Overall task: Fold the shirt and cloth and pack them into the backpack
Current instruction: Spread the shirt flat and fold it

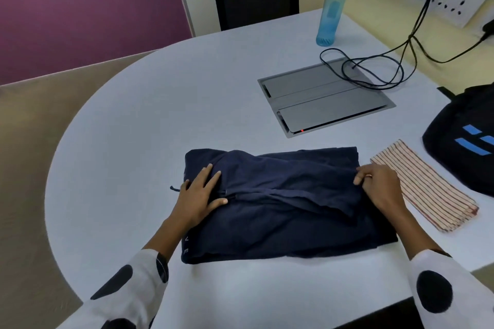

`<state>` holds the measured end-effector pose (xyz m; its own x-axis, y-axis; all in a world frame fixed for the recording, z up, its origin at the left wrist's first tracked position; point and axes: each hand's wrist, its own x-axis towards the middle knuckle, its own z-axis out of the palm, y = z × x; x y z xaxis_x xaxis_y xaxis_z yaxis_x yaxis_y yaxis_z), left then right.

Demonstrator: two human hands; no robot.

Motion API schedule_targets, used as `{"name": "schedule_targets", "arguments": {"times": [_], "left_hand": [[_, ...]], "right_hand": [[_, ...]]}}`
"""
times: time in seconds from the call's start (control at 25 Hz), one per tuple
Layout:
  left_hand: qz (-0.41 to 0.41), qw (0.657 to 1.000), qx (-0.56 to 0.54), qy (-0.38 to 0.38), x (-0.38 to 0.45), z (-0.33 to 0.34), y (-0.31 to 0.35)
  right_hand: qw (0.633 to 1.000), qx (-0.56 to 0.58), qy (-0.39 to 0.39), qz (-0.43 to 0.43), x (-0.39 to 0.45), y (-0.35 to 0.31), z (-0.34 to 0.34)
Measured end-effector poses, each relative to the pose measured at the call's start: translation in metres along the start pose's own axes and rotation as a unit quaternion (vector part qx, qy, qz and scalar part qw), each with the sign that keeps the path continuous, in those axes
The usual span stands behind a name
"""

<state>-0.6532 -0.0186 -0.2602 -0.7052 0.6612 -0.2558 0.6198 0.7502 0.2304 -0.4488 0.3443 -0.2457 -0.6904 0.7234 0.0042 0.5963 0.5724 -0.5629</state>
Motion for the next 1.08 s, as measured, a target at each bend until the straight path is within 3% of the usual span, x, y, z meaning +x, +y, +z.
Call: {"name": "schedule_targets", "arguments": {"times": [0.08, 0.16, 0.36, 0.56, 0.76, 0.92, 1.08], "left_hand": [[-0.016, 0.998, -0.023, 0.051, 0.003, -0.003, 0.008], [-0.024, 0.994, -0.049, 0.097, 0.010, -0.009, 0.012], [-0.006, 0.988, -0.062, 0.138, 0.034, -0.013, -0.002], [-0.017, 0.996, -0.064, 0.055, 0.050, -0.012, -0.013], [-0.001, 0.999, 0.008, -0.030, 0.041, 0.012, -0.025], [-0.025, 0.999, -0.031, -0.032, 0.048, 0.013, -0.026], [-0.043, 0.994, -0.095, -0.028, 0.054, 0.014, -0.030]], "right_hand": [[0.998, 0.038, 0.047, -0.011, 0.005, -0.025, 0.000], [0.995, 0.084, 0.037, -0.035, 0.013, -0.052, 0.010], [0.988, 0.064, -0.134, -0.041, 0.032, -0.111, 0.065], [0.951, -0.010, -0.305, -0.051, 0.040, -0.129, 0.106], [0.955, -0.016, -0.271, -0.119, 0.020, -0.095, 0.077], [0.952, -0.004, -0.298, -0.073, 0.017, -0.095, 0.077], [0.962, 0.145, -0.230, -0.005, 0.038, -0.118, 0.062]]}}
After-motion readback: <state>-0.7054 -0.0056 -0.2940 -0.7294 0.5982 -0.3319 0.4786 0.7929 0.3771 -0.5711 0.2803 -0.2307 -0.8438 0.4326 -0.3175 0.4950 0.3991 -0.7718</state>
